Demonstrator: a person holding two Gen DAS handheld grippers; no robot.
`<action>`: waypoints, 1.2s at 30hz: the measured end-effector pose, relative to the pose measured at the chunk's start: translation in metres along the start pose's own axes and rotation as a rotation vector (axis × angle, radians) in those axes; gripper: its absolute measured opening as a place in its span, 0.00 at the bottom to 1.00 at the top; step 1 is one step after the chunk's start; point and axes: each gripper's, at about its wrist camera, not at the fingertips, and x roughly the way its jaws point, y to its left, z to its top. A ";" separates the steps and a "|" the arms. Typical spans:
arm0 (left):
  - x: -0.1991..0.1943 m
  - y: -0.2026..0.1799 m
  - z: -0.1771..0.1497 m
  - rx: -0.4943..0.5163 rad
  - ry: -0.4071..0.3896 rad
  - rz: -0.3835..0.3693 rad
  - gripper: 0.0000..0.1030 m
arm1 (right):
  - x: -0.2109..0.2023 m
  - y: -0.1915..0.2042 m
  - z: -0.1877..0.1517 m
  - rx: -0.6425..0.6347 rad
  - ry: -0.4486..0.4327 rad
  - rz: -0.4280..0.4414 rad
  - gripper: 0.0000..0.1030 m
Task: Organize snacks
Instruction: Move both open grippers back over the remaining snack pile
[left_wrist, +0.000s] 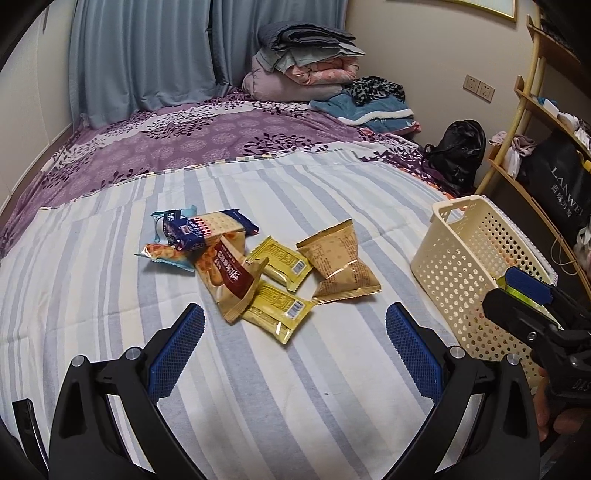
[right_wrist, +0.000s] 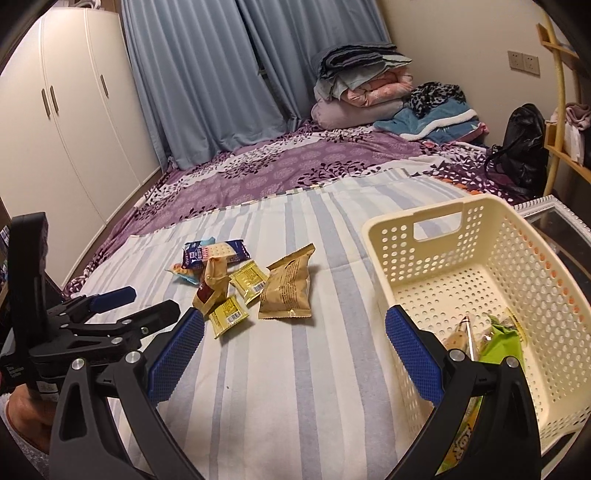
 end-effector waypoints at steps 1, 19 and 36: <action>0.001 0.002 0.000 -0.001 0.001 0.004 0.97 | 0.004 0.002 0.000 -0.009 0.005 -0.003 0.95; 0.035 0.061 0.007 -0.185 0.055 0.047 0.97 | 0.064 0.027 0.003 -0.104 0.069 -0.036 0.95; 0.111 0.089 0.028 -0.336 0.122 0.061 0.97 | 0.104 0.045 0.011 -0.197 0.069 -0.055 0.95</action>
